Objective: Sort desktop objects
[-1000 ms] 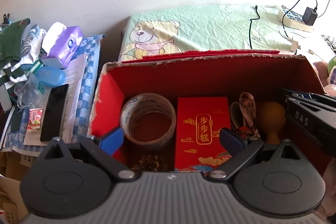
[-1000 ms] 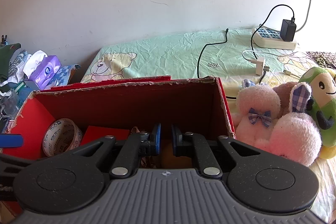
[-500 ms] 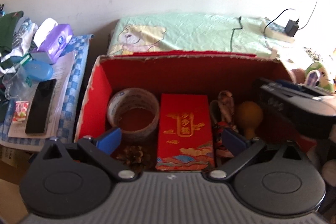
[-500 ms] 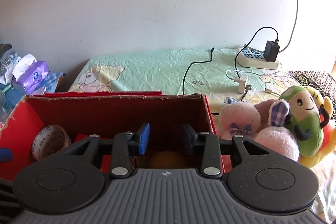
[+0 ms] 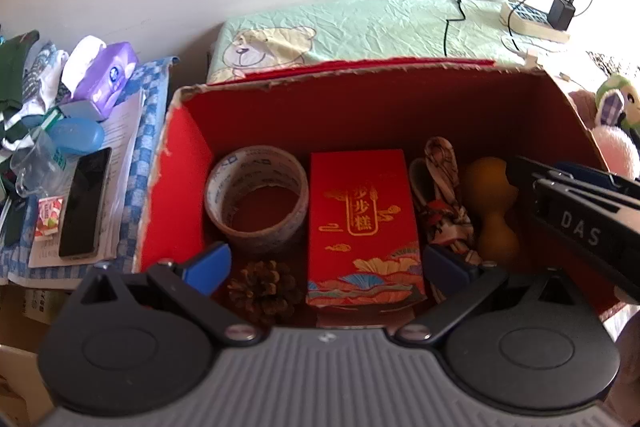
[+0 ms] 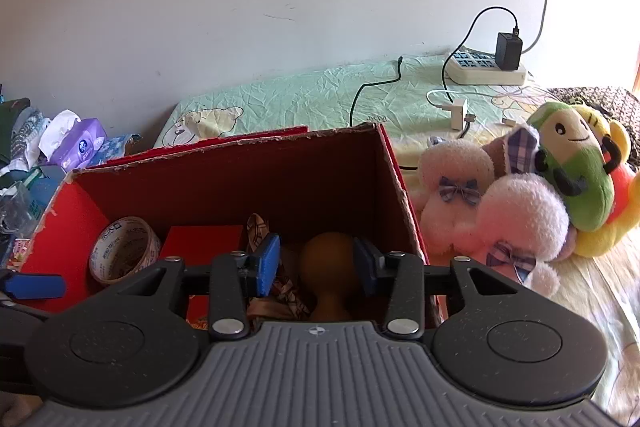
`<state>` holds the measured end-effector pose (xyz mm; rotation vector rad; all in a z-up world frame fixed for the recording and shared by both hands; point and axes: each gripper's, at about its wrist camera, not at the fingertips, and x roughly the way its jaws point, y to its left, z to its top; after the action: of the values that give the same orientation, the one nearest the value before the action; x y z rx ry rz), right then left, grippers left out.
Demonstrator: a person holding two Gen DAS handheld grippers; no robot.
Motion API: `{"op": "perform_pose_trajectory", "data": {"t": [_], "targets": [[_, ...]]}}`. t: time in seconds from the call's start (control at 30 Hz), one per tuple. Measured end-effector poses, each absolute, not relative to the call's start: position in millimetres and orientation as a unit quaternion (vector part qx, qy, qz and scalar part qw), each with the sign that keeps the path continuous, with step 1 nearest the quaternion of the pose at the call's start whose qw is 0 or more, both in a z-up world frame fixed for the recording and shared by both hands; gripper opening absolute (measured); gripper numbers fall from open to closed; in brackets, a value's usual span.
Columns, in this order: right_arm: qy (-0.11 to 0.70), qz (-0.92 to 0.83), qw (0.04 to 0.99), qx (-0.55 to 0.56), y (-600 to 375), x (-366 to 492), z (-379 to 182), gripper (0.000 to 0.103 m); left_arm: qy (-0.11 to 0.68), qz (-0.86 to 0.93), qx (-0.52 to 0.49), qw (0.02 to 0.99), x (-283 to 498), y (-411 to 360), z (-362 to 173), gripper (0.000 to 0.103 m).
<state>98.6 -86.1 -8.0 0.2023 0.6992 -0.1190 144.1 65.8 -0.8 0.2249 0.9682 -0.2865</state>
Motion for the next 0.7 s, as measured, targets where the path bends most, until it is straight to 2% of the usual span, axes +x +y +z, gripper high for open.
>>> {"op": "perform_pose_trajectory", "data": {"t": [0.7], "targets": [[0.349, -0.042, 0.932, 0.085, -77, 76, -9, 0.047, 0.477, -0.130, 0.109, 0.863, 137, 68, -13, 0.102]]}}
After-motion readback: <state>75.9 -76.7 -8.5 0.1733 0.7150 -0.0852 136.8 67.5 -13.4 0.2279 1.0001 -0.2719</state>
